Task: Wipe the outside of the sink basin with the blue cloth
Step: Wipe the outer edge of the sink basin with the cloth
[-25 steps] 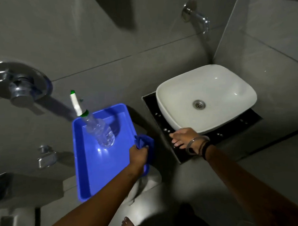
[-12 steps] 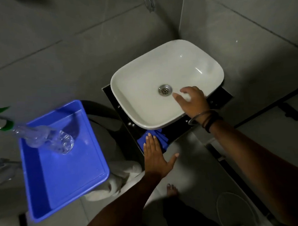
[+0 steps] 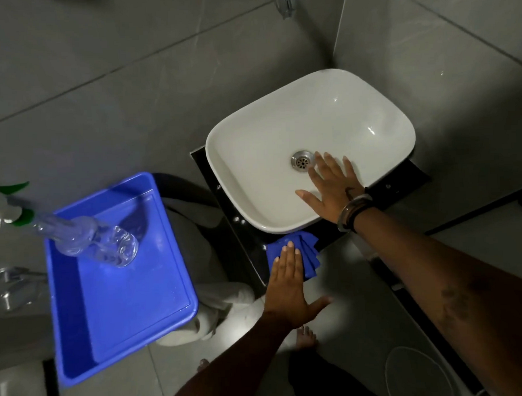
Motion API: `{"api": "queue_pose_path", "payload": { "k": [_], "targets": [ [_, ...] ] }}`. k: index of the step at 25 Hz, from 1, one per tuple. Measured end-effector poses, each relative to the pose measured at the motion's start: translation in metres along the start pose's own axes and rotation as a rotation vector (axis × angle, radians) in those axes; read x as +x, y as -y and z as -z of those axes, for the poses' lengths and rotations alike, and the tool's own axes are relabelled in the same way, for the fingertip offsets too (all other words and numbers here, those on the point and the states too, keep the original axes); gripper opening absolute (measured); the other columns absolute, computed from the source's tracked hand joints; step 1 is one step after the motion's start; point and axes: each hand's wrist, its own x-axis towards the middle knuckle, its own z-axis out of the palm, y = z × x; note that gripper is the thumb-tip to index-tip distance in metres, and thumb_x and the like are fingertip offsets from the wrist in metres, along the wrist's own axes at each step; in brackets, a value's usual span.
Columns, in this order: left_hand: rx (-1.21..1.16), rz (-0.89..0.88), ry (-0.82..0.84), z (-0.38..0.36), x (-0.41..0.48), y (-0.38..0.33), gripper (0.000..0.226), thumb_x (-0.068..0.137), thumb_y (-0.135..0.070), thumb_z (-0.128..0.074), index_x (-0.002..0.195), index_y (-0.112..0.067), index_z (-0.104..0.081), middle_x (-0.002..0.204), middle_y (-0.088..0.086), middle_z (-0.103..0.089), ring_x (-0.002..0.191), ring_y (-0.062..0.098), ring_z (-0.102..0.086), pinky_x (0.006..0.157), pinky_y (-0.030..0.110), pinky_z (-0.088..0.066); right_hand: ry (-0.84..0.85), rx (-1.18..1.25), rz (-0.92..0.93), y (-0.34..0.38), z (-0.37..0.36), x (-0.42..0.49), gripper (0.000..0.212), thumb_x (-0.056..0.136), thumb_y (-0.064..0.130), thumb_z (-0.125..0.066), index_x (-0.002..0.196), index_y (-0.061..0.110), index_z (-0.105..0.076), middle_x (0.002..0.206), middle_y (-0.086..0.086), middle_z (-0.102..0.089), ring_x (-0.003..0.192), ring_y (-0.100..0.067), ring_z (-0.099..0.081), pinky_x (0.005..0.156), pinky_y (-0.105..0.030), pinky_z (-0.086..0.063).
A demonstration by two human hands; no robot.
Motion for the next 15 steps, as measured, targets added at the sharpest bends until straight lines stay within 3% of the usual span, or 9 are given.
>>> {"api": "queue_pose_path", "payload": {
  "k": [2,5,9,12,15],
  "targets": [
    [-0.086,0.136,-0.048,0.008,0.004,0.009,0.124,0.073,-0.094,-0.03,0.157,-0.011,0.006,0.166,0.009,0.013,0.153,0.023,0.017,0.125,0.042,0.008,0.025,-0.024,0.098,0.0,0.006,0.001,0.083,0.084,0.07,-0.007,0.144,0.018,-0.031,0.161,-0.005,-0.016,0.15,-0.021,-0.007,0.122,-0.051,-0.004],
    [-0.101,0.205,-0.053,0.032,0.017,0.045,0.132,0.065,-0.099,-0.032,0.157,-0.01,0.003,0.166,0.01,0.009,0.153,0.024,0.012,0.125,0.041,0.004,0.042,-0.031,0.187,0.001,0.008,0.002,0.082,0.085,0.068,-0.008,0.143,0.017,-0.036,0.161,-0.004,-0.019,0.149,-0.018,-0.009,0.122,-0.048,-0.008],
    [-0.166,0.312,0.017,0.089,0.063,0.113,0.149,0.052,-0.094,-0.056,0.156,-0.009,0.007,0.166,0.012,0.013,0.153,0.024,0.013,0.123,0.038,0.007,0.042,-0.028,0.174,-0.001,0.01,0.006,0.078,0.085,0.069,-0.013,0.138,0.019,-0.041,0.158,-0.003,-0.027,0.148,-0.02,-0.017,0.121,-0.049,-0.016],
    [0.005,0.162,0.168,0.138,0.118,0.176,0.153,0.05,-0.086,-0.07,0.156,-0.009,0.01,0.165,0.014,0.014,0.153,0.027,0.014,0.123,0.042,0.006,0.053,-0.031,0.174,0.005,0.007,0.014,0.072,0.086,0.066,-0.021,0.134,0.019,-0.046,0.153,-0.006,-0.037,0.144,-0.025,-0.029,0.118,-0.05,-0.024],
    [-0.006,0.059,0.204,0.167,0.166,0.202,0.153,0.048,-0.076,-0.081,0.157,-0.014,0.006,0.167,0.011,0.009,0.153,0.028,0.011,0.125,0.044,0.004,0.033,0.001,0.173,0.003,0.009,0.013,0.068,0.086,0.061,-0.029,0.131,0.015,-0.051,0.147,-0.011,-0.046,0.138,-0.031,-0.039,0.113,-0.052,-0.031]
  ]
}}
